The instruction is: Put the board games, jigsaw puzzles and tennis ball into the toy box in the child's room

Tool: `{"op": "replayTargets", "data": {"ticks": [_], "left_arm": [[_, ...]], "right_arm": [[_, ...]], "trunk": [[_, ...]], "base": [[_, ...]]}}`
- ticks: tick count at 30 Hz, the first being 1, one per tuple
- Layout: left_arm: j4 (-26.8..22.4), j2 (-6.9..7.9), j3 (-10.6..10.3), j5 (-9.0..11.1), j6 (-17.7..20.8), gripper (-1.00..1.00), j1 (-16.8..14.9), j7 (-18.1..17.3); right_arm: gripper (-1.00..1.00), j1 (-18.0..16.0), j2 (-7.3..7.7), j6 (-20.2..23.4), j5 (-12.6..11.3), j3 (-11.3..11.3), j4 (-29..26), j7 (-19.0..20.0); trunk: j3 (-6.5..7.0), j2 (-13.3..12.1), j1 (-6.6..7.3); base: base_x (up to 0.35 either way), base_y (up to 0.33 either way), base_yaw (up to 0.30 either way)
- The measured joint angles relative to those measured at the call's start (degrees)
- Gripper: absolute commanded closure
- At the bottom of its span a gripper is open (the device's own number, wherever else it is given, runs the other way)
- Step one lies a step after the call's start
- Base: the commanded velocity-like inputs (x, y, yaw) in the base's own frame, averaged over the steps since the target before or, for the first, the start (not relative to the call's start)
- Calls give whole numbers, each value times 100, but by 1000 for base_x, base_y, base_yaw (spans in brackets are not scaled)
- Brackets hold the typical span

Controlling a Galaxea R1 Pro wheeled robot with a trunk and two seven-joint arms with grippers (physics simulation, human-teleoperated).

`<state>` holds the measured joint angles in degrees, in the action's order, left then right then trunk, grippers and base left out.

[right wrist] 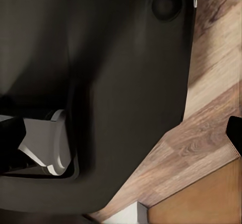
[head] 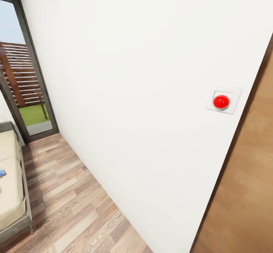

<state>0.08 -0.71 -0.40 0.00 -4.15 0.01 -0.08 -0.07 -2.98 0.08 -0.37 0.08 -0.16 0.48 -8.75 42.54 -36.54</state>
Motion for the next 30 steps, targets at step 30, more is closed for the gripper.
{"op": "replayTargets", "data": {"ticks": [30], "left_arm": [[0, -8, 0, 0, 3, -100, 0, 0]], "right_arm": [[-100, 1, 2, -3, 26, 0, 0, 0]], "trunk": [[541, -1206, 660]], "base": [[0, 0, 278]]}}
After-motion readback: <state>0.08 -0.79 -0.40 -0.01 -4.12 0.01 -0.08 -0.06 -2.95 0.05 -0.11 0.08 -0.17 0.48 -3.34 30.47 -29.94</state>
